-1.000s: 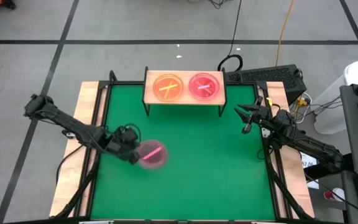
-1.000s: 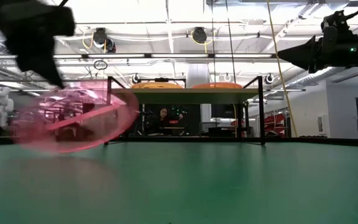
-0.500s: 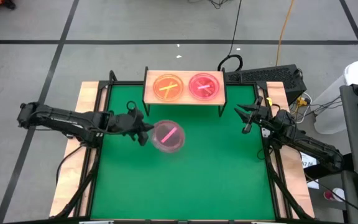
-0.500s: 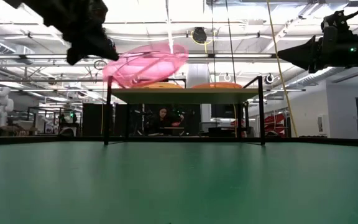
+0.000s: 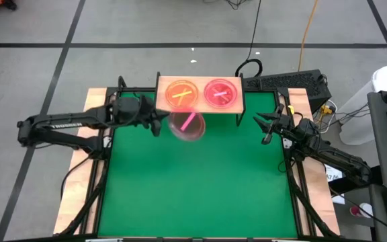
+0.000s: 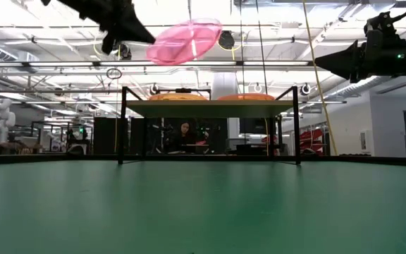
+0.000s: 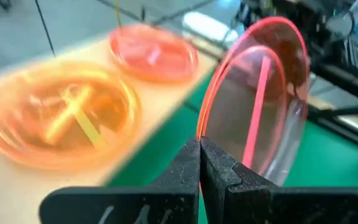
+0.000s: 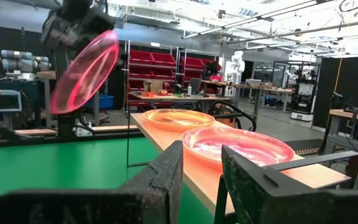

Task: Place and stack plates onto a shelf
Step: Stack the pink plate on top of the orange plates on the shelf

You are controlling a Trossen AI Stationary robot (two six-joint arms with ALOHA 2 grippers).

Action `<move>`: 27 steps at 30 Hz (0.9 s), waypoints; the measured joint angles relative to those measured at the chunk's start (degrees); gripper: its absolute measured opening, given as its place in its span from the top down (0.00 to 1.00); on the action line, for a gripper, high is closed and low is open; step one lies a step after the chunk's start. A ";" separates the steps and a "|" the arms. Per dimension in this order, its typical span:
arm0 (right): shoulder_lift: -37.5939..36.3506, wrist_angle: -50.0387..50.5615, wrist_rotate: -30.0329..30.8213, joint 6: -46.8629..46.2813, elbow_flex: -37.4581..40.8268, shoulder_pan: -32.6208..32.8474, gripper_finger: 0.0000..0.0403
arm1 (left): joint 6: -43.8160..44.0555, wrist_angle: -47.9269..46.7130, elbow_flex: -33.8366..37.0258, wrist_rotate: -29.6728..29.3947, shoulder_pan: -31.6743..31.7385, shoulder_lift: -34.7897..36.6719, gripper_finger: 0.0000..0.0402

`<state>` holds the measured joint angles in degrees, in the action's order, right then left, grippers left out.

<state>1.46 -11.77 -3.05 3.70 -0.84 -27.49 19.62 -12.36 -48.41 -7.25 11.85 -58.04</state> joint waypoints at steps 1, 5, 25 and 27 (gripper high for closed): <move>0.02 0.00 0.00 0.02 0.00 -0.02 0.77 | -1.14 -0.52 -1.34 0.39 1.18 0.00 1.00; 0.00 0.00 0.00 0.00 0.00 0.00 0.77 | -3.98 -2.31 -5.69 2.87 6.58 -0.69 1.00; 0.00 0.00 0.00 0.02 0.00 0.00 0.77 | 0.04 -8.62 -19.55 21.31 32.00 -20.06 1.00; 0.00 0.00 0.00 0.02 0.00 -0.01 0.77 | 0.04 -10.50 -19.64 21.60 33.02 -20.64 1.00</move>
<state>1.46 -11.77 -3.05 3.72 -0.84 -27.49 19.66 -22.86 -68.05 14.35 44.87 -78.68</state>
